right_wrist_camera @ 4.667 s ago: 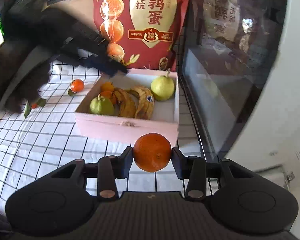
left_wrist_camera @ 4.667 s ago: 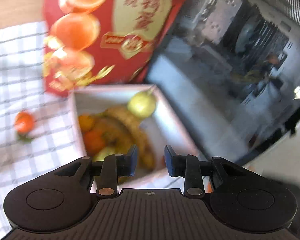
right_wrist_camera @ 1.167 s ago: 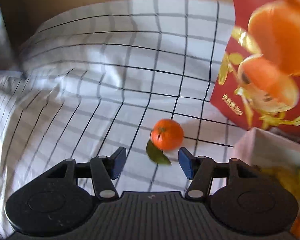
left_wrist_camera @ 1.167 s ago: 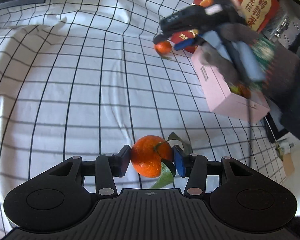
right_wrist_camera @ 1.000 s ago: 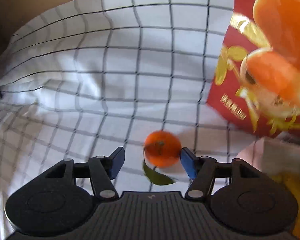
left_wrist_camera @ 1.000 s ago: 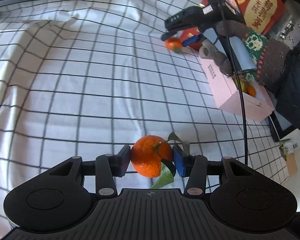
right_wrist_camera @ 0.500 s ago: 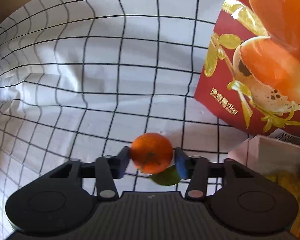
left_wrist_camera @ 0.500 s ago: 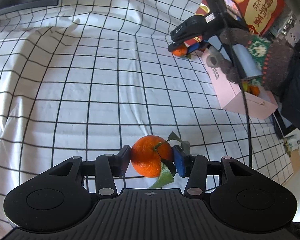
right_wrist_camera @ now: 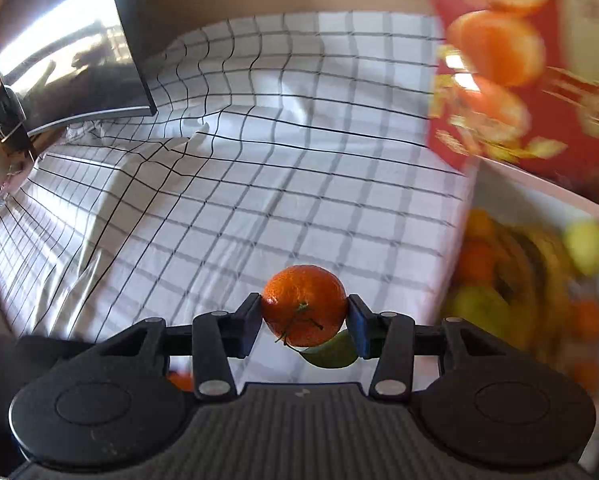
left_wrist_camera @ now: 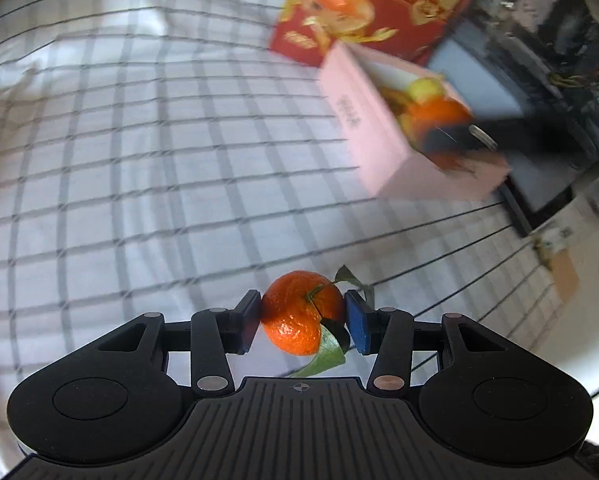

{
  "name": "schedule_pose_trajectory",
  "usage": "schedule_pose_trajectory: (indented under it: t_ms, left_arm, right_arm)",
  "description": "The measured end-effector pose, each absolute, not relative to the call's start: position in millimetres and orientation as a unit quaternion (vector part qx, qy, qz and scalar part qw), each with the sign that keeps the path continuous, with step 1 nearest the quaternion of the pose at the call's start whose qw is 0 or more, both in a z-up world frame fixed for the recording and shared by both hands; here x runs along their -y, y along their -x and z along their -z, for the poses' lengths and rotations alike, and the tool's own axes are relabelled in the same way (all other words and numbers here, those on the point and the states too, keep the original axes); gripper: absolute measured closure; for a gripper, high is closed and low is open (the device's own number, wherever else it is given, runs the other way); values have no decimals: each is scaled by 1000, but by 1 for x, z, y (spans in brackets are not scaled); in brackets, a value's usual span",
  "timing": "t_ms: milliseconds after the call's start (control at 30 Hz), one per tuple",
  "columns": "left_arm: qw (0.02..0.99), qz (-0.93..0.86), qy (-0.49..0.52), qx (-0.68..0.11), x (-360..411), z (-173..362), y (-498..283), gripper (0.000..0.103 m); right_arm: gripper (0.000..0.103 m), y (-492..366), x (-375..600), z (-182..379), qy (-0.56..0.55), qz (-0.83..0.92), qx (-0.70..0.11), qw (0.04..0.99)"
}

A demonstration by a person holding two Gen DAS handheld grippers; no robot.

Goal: Organize fruits
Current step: 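Drop the tangerine into the pink box with the left tool while the right tool drops its mandarin in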

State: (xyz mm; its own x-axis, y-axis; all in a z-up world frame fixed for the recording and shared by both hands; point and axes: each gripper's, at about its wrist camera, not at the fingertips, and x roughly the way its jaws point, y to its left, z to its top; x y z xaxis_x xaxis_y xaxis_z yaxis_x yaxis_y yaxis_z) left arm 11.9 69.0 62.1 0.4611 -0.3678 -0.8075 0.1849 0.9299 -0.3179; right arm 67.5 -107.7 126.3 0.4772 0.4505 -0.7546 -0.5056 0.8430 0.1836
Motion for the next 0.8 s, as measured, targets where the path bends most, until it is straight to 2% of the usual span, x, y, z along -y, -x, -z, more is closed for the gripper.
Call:
schedule_pose_trajectory:
  t_ms: [267, 333, 533, 800]
  left_arm:
    - [877, 260, 89, -394, -3, -151, -91, 52]
    - [875, 275, 97, -385, 19, -159, -115, 52]
    - [836, 282, 97, -461, 103, -118, -179, 52]
    - [826, 264, 53, -495, 151, -63, -186, 52]
  right_arm:
    - [58, 5, 212, -148, 45, -138, -355, 924]
    - [58, 13, 226, -144, 43, -125, -347, 929]
    - [58, 24, 247, -116, 9, -111, -349, 931]
    - [58, 19, 262, -91, -12, -113, -359, 926]
